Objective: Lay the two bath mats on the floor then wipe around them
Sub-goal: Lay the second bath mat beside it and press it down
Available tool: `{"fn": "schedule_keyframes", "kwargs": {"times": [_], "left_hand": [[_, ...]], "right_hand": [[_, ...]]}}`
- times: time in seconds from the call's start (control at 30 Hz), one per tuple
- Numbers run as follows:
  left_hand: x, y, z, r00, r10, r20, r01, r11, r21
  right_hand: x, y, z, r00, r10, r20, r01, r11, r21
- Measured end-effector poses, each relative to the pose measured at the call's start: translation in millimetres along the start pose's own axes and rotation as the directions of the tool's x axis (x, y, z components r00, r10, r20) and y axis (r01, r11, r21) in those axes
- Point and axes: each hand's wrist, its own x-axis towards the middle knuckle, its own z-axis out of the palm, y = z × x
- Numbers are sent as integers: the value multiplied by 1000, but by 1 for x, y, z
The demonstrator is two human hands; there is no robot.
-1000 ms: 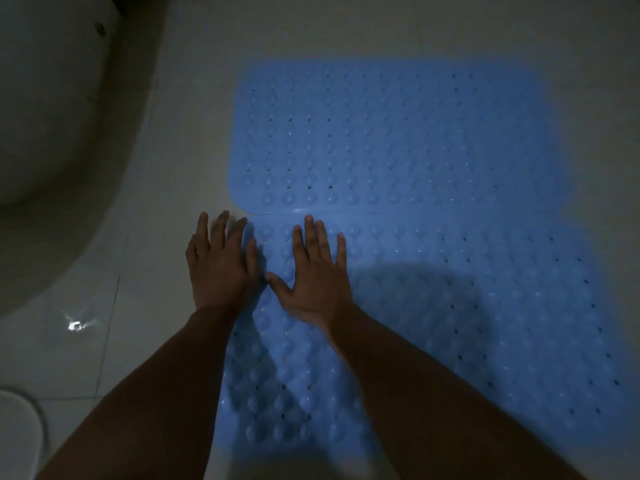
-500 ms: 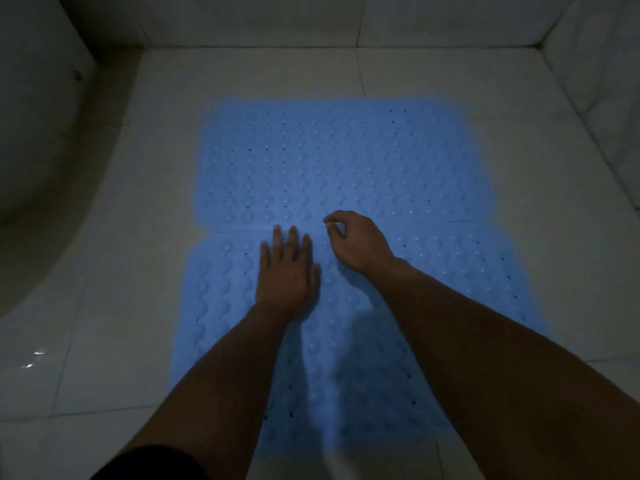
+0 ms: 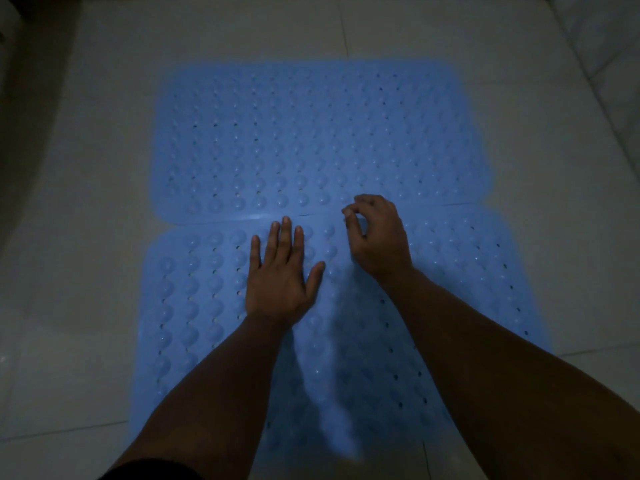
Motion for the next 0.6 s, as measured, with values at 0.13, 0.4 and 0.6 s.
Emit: {"fn": "schedule_keyframes", "kwargs": {"times": [0.13,0.4,0.6], "left_hand": [[8,6,-19,988,-62,144,73,995,-69],[34,5,-72,984,-164,65,169,983,-71],[22,6,-45,993,-81,-90,76,995,-58]], "right_hand": [[4,-11,-23,983,73,170,-56,993,-104],[-17,-40,-6,907,91,411,105,896,-431],[-58,-13,27,930,-9,366,193,863,-467]]}}
